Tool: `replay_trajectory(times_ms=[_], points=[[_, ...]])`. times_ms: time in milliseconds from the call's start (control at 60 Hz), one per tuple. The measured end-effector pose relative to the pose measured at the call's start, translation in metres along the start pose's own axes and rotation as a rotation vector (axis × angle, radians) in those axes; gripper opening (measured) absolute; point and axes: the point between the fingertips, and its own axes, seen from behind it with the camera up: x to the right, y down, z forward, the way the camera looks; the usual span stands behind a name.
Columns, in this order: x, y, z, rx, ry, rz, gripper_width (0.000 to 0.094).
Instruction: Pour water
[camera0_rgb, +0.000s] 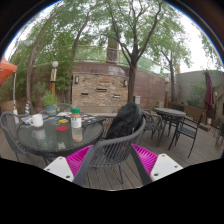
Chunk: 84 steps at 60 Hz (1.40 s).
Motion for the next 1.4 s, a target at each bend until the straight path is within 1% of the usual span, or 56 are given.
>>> replay_trajectory(times_ms=[83,233,350,483,500,517,533,550,567,583,600,617,633,783,900,967,1083,1133,1167,1183,1200,1217,1233,1300,1333,1383,1400], points=[[0.006,-0.001,0.002,0.006,0.018,-0.008,0.0832],[-0.003,0.003,0.007,-0.007,0.013,0.004,0.0832],[-0.013,0.005,0.016,-0.018,-0.014,-0.005,0.0831],[-0.038,0.006,0.035,-0.011,-0.058,-0.015,0.0831],[-0.027,0.012,0.051,-0.007,-0.072,-0.015,0.0829],[-0.032,0.011,0.055,-0.006,-0.081,-0.015,0.0829],[-0.056,0.004,0.046,-0.009,-0.086,-0.014,0.0829],[-0.045,0.009,0.063,-0.004,-0.101,-0.014,0.0828],[-0.069,0.003,0.055,-0.005,-0.107,-0.013,0.0831],[-0.074,0.002,0.059,-0.002,-0.116,-0.011,0.0830],[-0.064,0.007,0.076,0.005,-0.129,-0.009,0.0830],[-0.087,0.000,0.069,0.006,-0.132,-0.005,0.0831],[-0.076,0.005,0.086,0.012,-0.144,-0.002,0.0832],[-0.137,-0.010,0.141,0.041,-0.197,0.028,0.0830],[-0.163,-0.024,0.179,0.060,-0.187,0.034,0.0831],[-0.172,-0.025,0.198,0.058,-0.159,0.035,0.0833],[-0.181,-0.026,0.233,0.064,-0.143,0.055,0.0833],[-0.183,-0.029,0.242,0.075,-0.132,0.058,0.0808],[-0.183,-0.032,0.247,0.081,-0.124,0.057,0.0748],[-0.179,-0.033,0.247,0.080,-0.120,0.057,0.0685],[-0.185,-0.032,0.253,0.078,-0.111,0.055,0.0586],[-0.184,-0.031,0.255,0.075,-0.102,0.053,0.0448],[-0.183,-0.029,0.256,0.069,-0.093,0.052,0.0424],[-0.179,-0.031,0.258,0.089,-0.067,0.073,0.0424],[-0.179,-0.033,0.258,0.098,-0.060,0.079,0.0396],[-0.178,-0.032,0.257,0.099,-0.056,0.077,0.0395],[-0.179,-0.033,0.257,0.099,-0.056,0.075,0.0350]])
